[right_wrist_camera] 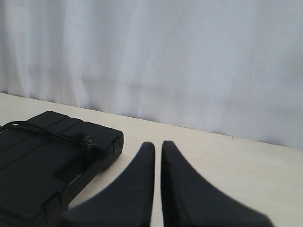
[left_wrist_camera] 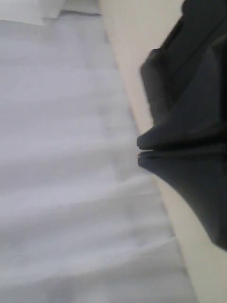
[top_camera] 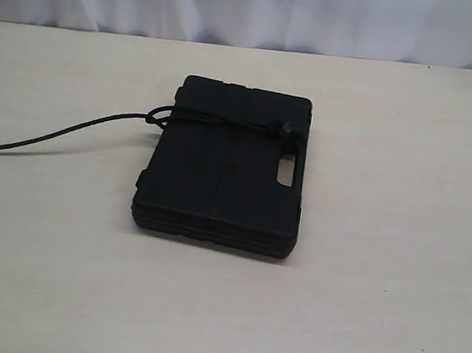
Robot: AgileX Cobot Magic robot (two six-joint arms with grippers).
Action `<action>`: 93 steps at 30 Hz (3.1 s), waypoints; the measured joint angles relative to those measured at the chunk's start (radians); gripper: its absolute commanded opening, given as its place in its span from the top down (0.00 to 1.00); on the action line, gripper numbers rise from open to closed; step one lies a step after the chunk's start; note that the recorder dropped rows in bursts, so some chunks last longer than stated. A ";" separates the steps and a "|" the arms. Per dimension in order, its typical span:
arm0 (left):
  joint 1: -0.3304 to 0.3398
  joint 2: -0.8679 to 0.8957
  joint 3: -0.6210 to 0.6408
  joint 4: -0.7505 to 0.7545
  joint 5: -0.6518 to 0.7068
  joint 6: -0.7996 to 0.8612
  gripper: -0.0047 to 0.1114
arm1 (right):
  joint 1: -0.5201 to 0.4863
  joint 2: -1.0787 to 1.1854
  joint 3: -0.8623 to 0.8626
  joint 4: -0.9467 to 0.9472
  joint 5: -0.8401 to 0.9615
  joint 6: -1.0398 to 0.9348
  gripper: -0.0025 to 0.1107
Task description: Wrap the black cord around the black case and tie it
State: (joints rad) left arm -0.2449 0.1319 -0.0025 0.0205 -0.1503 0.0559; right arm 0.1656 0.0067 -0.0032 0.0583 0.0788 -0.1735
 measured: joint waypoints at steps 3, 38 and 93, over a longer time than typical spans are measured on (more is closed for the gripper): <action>0.000 -0.109 0.000 0.000 -0.010 0.000 0.96 | 0.000 -0.002 0.000 0.002 -0.002 0.000 0.94; 0.191 -0.129 0.000 -0.029 0.351 0.000 0.96 | -0.008 -0.002 0.002 0.004 -0.011 0.000 0.94; 0.199 -0.129 0.000 -0.064 0.464 0.000 0.96 | -0.151 -0.002 0.002 0.004 -0.015 0.000 0.94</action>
State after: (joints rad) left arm -0.0464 0.0024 -0.0025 -0.0431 0.3141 0.0559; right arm 0.0147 0.0051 -0.0016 0.0623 0.0641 -0.1735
